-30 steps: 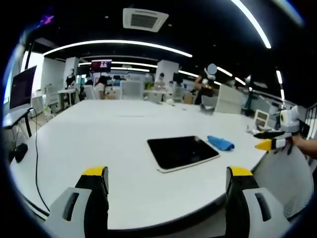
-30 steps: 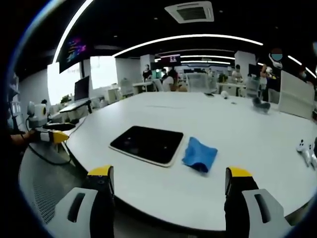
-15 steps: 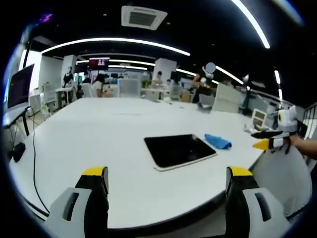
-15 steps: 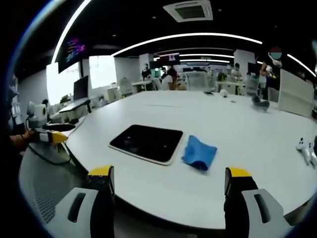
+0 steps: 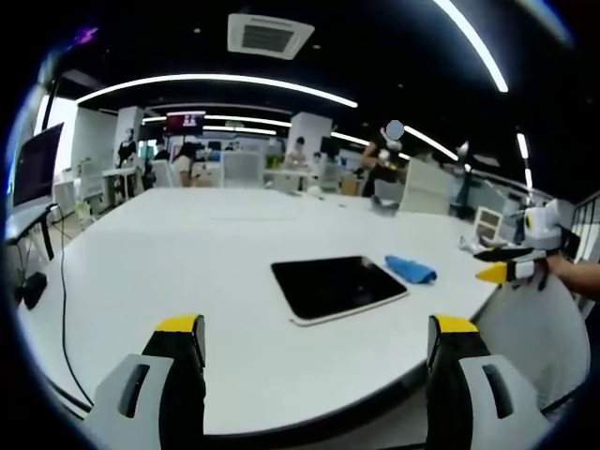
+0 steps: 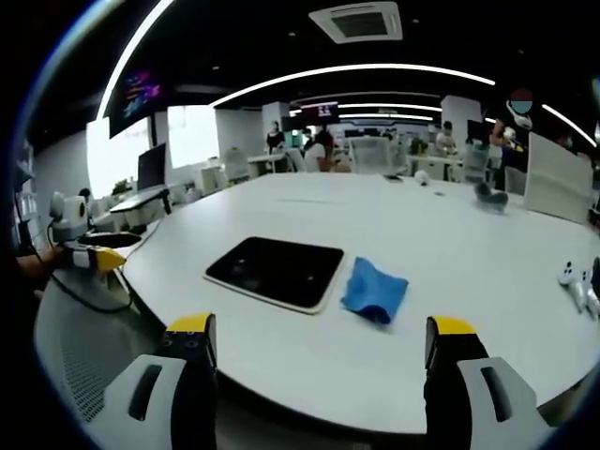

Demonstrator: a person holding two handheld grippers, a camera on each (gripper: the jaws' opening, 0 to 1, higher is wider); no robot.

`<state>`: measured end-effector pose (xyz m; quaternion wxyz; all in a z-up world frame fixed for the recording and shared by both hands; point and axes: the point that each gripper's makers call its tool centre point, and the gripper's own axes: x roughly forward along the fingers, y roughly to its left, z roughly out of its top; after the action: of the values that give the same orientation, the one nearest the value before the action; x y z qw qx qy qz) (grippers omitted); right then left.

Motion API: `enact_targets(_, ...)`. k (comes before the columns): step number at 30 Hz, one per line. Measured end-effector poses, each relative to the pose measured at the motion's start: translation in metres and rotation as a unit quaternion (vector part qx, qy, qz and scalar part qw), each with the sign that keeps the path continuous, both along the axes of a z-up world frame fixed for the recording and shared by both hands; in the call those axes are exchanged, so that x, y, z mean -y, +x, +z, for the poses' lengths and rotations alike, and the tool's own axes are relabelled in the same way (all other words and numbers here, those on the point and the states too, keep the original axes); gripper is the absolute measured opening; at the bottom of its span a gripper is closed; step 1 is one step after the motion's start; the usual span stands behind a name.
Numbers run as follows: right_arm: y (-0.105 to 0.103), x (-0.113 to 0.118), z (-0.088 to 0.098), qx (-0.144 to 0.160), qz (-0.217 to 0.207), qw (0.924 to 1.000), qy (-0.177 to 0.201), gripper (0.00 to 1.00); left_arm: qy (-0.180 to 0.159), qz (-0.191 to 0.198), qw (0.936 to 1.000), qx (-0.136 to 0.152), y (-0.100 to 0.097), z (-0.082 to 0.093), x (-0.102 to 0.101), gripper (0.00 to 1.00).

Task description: Wipe the mirror surface with the cleaning cloth until all visible marks leave the cleaned area.

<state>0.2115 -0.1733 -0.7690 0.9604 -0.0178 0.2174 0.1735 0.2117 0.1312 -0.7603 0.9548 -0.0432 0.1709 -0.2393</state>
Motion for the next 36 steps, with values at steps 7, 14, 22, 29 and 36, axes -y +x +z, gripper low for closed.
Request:
enact_targets(7, 0.0003, 0.0016, 0.0002, 0.001, -0.005, 1.0, 0.0, 0.91, 0.003, -0.006, 1.0, -0.005, 0.0002, -0.0015, 0.0019, 0.99)
enact_targets(14, -0.0003, 0.0009, 0.0004, 0.002, -0.002, 1.0, 0.001, 0.9, 0.009, -0.006, 0.9999, -0.01, -0.0004, -0.0036, 0.0013, 0.99)
enact_targets(22, -0.0003, 0.0005, 0.0011, 0.004, 0.0, 1.0, 0.0, 0.9, 0.003, -0.006, 1.0, -0.006, -0.0005, -0.0018, 0.0026, 0.99)
enact_targets(29, 0.0007, 0.0023, 0.0021, 0.008, 0.003, 1.0, 0.0, 0.91, 0.003, -0.005, 0.9999, -0.01, -0.001, -0.003, 0.0016, 0.99)
enact_targets(36, 0.0008, 0.0041, 0.0006, 0.0, -0.005, 0.9999, 0.011, 0.9, 0.003, -0.006, 0.9999, -0.012, -0.001, -0.0033, 0.0012, 0.99)
